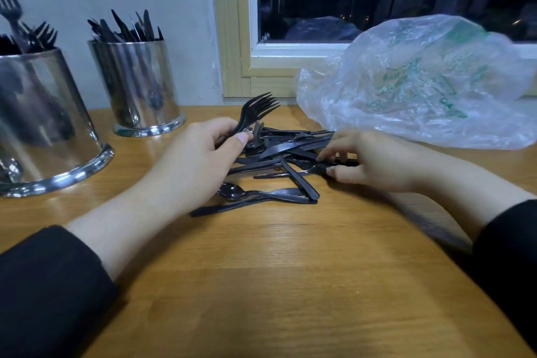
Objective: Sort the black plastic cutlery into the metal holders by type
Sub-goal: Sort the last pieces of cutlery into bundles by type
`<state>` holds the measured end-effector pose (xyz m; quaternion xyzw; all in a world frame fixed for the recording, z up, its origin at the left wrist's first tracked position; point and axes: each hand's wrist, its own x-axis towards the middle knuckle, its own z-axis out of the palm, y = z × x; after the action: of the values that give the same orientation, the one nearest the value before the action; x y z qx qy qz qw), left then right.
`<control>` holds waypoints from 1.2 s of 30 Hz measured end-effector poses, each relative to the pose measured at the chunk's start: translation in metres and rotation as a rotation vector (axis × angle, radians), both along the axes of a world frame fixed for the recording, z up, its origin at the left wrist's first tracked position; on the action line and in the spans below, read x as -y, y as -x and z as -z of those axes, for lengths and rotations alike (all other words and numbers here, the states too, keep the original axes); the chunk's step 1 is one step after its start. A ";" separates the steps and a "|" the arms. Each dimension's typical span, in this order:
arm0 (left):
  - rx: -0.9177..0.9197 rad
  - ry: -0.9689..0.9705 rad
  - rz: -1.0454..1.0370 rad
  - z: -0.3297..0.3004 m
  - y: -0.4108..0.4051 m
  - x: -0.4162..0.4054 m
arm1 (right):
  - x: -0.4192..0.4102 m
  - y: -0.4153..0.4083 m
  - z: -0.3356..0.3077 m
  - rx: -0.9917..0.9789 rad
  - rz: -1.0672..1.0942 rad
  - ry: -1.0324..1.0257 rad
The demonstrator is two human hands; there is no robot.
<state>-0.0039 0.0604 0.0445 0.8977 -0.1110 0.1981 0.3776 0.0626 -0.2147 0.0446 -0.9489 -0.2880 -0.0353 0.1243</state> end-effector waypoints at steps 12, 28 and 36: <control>0.024 0.013 -0.056 0.000 -0.001 -0.001 | -0.004 -0.003 -0.003 0.434 0.074 -0.180; 0.008 0.176 0.039 -0.005 0.004 0.002 | -0.041 0.024 -0.002 0.585 -0.105 -0.697; -0.097 0.078 0.146 0.002 0.003 0.006 | -0.051 0.030 -0.006 0.309 -0.042 -0.814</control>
<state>-0.0070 0.0542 0.0422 0.8803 -0.1502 0.1306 0.4306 0.0326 -0.1633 0.0505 -0.8001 -0.2850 -0.2850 0.4443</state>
